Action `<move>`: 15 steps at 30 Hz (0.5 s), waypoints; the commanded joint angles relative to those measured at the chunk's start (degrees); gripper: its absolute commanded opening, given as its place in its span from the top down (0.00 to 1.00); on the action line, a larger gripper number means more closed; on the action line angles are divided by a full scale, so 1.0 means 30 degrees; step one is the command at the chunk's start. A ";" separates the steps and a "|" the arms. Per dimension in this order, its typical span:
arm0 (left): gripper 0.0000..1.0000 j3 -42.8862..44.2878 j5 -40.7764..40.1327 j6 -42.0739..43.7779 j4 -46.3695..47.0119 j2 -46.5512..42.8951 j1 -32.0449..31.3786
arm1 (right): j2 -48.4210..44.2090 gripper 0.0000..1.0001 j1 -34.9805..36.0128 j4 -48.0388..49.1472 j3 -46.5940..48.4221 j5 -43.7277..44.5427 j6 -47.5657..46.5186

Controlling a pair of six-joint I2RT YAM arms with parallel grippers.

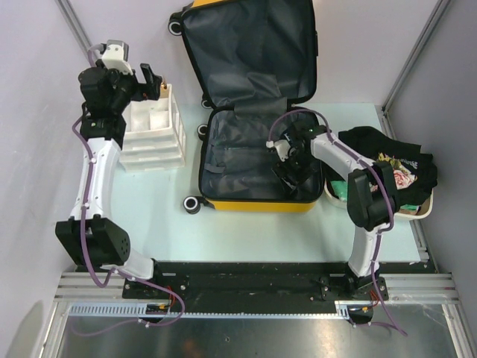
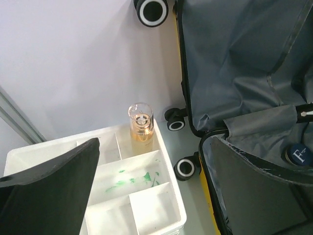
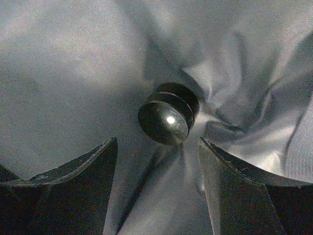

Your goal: Open, take out, and arrange the luggage

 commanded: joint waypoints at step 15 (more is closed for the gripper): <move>0.00 -0.0586 -0.0274 0.0655 0.0261 -0.1009 -0.0119 | 0.1022 0.60 0.1229 0.2368 -0.0508 0.2512 0.1600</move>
